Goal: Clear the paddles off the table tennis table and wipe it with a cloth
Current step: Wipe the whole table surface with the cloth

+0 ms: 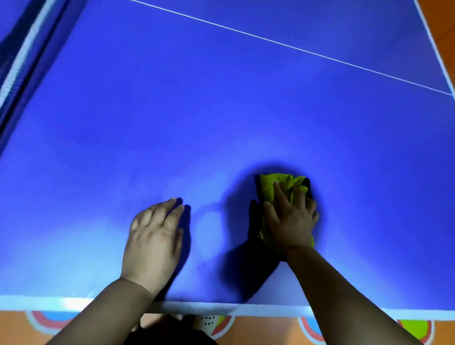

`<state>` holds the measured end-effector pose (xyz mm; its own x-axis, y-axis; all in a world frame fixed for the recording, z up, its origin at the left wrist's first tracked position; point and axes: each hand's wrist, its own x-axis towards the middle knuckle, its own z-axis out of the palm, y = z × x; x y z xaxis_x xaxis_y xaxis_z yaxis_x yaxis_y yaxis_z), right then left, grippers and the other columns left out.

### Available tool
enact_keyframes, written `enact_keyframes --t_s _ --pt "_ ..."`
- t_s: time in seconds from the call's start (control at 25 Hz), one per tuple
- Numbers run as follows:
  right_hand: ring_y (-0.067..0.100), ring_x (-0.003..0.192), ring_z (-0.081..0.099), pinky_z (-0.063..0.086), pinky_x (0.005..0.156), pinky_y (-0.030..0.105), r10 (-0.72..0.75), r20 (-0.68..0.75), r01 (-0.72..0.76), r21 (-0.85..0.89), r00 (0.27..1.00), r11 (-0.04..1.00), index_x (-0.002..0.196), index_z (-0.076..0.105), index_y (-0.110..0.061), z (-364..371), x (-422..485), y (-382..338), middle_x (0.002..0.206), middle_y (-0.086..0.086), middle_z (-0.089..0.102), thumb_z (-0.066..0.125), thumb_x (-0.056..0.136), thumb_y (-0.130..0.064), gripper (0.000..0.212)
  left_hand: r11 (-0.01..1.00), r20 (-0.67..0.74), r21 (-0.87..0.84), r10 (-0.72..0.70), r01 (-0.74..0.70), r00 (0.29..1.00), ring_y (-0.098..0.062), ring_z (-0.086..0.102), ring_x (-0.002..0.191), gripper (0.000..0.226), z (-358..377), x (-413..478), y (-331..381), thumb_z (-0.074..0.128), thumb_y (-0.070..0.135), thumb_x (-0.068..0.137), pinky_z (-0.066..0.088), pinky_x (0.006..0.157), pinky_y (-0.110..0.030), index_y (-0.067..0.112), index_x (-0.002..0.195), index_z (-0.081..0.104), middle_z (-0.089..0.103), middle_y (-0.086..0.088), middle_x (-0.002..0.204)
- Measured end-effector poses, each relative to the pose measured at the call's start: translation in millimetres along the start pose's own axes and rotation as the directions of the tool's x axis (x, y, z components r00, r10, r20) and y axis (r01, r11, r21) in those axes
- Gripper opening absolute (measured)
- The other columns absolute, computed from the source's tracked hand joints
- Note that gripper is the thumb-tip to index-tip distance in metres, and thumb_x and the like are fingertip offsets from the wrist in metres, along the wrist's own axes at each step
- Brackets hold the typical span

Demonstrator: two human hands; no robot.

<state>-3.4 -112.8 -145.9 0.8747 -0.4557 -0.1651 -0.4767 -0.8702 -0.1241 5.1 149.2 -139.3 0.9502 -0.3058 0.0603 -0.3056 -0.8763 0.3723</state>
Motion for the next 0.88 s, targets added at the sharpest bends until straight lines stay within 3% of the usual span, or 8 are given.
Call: enact_keyframes --t_s 0.08,0.2,0.28,0.36,0.44,0.56,0.72,0.88 --pt "0.041 0.130 0.028 0.025 0.099 0.051 -0.033 -0.022 0.033 -0.002 0.999 0.999 0.141 0.044 -0.036 11 -2 -48 0.154 0.015 0.027 0.016 0.076 -0.066 0.077 0.999 -0.024 -0.003 -0.041 0.041 0.999 -0.024 0.042 0.108 0.048 -14 -9 -38 0.038 0.026 0.080 0.028 0.093 -0.035 0.007 0.115 0.063 0.061 -0.010 0.119" --pt "0.042 0.142 0.018 0.014 0.108 0.061 -0.201 0.001 0.201 -0.022 0.980 0.979 0.143 0.042 -0.030 41 -2 -156 0.156 0.014 0.024 0.020 0.083 -0.057 0.069 0.994 -0.072 -0.002 -0.110 0.111 0.991 -0.024 0.041 0.111 0.047 -37 -26 -97 0.039 0.026 0.080 0.028 0.095 -0.035 0.007 0.115 0.062 0.060 -0.010 0.120" --pt "0.043 0.142 0.019 0.013 0.108 0.065 -0.223 -0.033 0.222 -0.032 0.974 0.974 0.143 0.043 -0.026 56 3 -226 0.154 0.014 0.030 0.026 0.087 -0.051 0.064 0.990 -0.108 0.011 -0.142 0.144 0.984 -0.024 0.042 0.112 0.046 -53 -34 -128 0.040 0.026 0.079 0.029 0.095 -0.036 0.007 0.116 0.062 0.060 -0.010 0.121" --pt "0.042 0.144 0.015 0.012 0.110 0.064 -0.209 -0.043 0.208 -0.024 0.977 0.978 0.146 0.039 -0.025 66 4 -292 0.155 0.012 0.028 0.032 0.091 -0.048 0.060 0.981 -0.139 0.031 -0.187 0.193 0.972 -0.023 0.042 0.112 0.045 -70 -44 -164 0.041 0.026 0.079 0.029 0.095 -0.036 0.008 0.116 0.061 0.059 -0.010 0.121" --pt "0.038 0.146 0.000 0.001 0.113 0.060 -0.208 0.030 0.209 -0.036 0.978 0.977 0.152 0.022 -0.027 74 2 -342 0.161 0.008 0.011 0.031 0.096 -0.047 0.059 0.970 -0.176 0.040 -0.227 0.238 0.958 -0.023 0.042 0.112 0.044 -83 -55 -197 0.042 0.026 0.080 0.028 0.096 -0.035 0.009 0.117 0.061 0.059 -0.010 0.121" --pt "0.036 0.146 -0.008 -0.005 0.115 0.057 -0.301 0.045 0.303 -0.037 0.953 0.952 0.153 0.013 -0.026 82 -11 -396 0.161 0.006 0.002 0.028 0.097 -0.048 0.061 0.956 -0.204 0.036 -0.279 0.291 0.938 -0.023 0.041 0.112 0.046 -92 -77 -228 0.041 0.026 0.080 0.028 0.095 -0.035 0.009 0.118 0.060 0.059 -0.010 0.121" --pt "0.033 0.146 -0.011 -0.007 0.116 0.055 -0.482 0.111 0.491 -0.066 0.869 0.869 0.153 0.011 -0.029 94 -41 -449 0.162 0.003 0.000 0.029 0.097 -0.046 0.061 0.939 -0.206 0.032 -0.330 0.343 0.921 -0.023 0.041 0.113 0.044 -92 -100 -242 0.039 0.026 0.082 0.029 0.092 -0.035 0.008 0.116 0.061 0.060 -0.009 0.120" --pt "0.030 0.147 -0.011 -0.007 0.116 0.053 -0.686 0.164 0.703 -0.089 0.709 0.706 0.152 0.014 -0.033 96 -75 -449 0.162 -0.003 0.001 0.035 0.095 -0.043 0.062 0.940 -0.175 0.066 -0.320 0.335 0.931 -0.023 0.042 0.113 0.043 -86 -119 -242 0.043 0.023 0.081 0.030 0.092 -0.035 0.008 0.116 0.061 0.059 -0.008 0.121"
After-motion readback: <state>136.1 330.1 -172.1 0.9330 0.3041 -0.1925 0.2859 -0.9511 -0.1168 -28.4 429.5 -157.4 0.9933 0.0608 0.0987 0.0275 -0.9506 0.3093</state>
